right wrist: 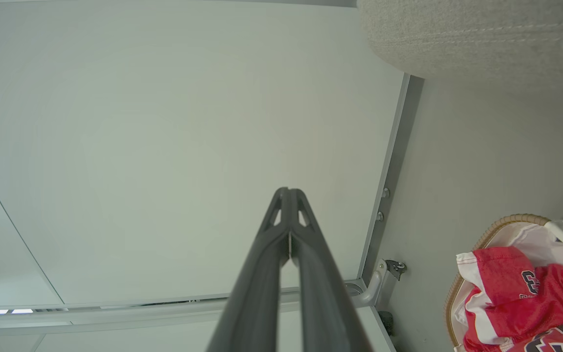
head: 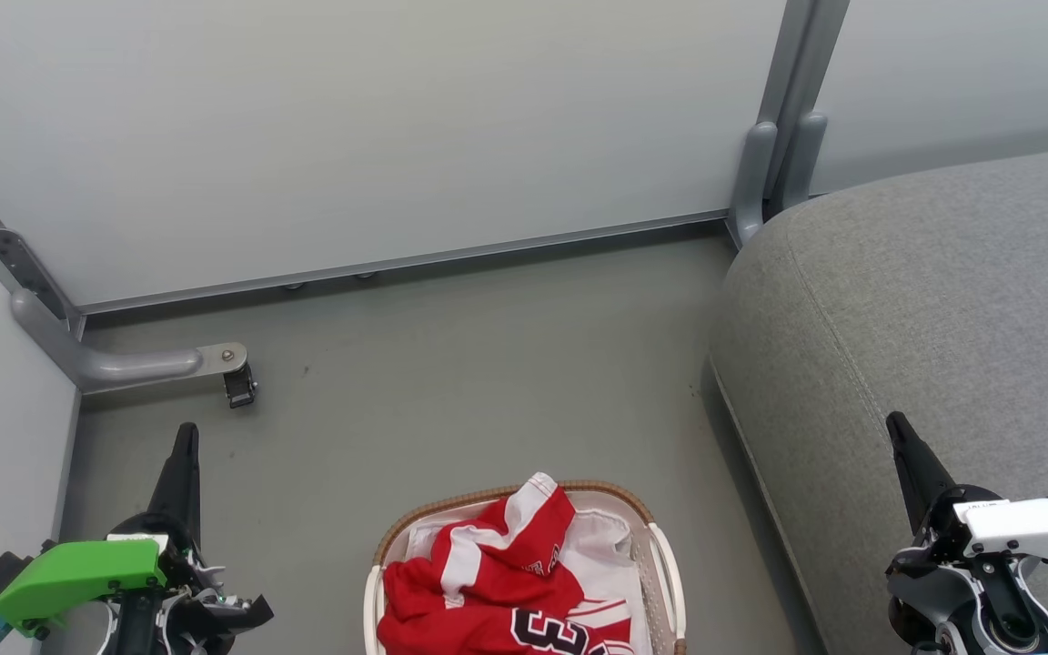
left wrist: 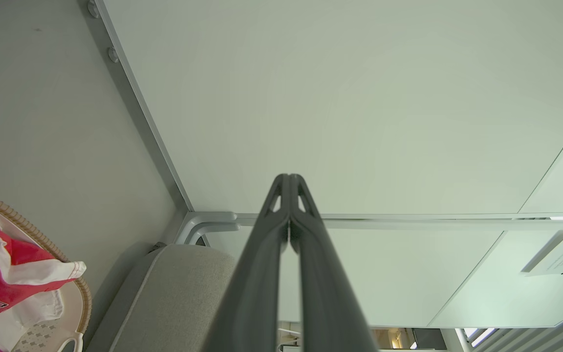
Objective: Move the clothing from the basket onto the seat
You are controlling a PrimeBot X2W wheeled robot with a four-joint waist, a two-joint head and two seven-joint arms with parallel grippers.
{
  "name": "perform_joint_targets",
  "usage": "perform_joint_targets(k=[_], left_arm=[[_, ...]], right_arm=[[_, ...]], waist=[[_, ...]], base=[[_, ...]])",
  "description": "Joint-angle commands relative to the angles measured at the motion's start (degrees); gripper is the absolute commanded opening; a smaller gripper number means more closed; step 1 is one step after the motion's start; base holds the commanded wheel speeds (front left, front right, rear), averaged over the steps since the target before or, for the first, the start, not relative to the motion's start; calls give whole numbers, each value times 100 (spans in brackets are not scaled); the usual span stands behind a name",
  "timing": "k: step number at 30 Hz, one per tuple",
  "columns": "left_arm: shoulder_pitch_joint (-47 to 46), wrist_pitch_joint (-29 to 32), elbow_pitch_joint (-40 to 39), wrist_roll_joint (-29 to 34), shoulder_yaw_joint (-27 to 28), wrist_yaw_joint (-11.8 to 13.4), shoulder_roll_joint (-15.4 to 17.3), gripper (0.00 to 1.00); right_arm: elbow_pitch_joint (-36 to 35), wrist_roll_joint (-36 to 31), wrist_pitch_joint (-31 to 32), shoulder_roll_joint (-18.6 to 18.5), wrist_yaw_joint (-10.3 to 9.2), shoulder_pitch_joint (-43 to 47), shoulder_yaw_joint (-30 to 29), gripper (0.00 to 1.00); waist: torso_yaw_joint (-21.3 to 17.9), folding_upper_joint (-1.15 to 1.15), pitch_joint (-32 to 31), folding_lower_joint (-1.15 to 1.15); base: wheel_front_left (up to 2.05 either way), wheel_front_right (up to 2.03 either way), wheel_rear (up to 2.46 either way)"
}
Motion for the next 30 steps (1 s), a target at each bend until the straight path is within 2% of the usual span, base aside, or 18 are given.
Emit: perform_joint_targets(k=[1, 10, 11, 23, 30], left_arm=[[-68, 14, -10, -14, 10, -26, 34, 0], [-68, 14, -10, -14, 10, -26, 34, 0], [0, 0, 0, 0, 0, 0, 0, 100], [194, -223, 147, 135, -212, 7, -30, 100], [235, -415, 71, 463, -314, 5, -24, 100]], right_arm=[[-16, 20, 1, -24, 0, -43, -2, 0], [-16, 20, 1, -24, 0, -43, -2, 0], [0, 0, 0, 0, 0, 0, 0, 100], [219, -115, -220, 60, -1, 150, 181, 100], [235, -431, -413, 51, -1, 137, 214, 100]], waist=[[0, 0, 0, 0], [0, 0, 0, 0], [0, 0, 0, 0], [0, 0, 7, 0], [-2, 0, 11, 0]], base=[[0, 0, 0], [0, 0, 0], [0, 0, 0], [0, 0, 0], [0, 0, 0]])
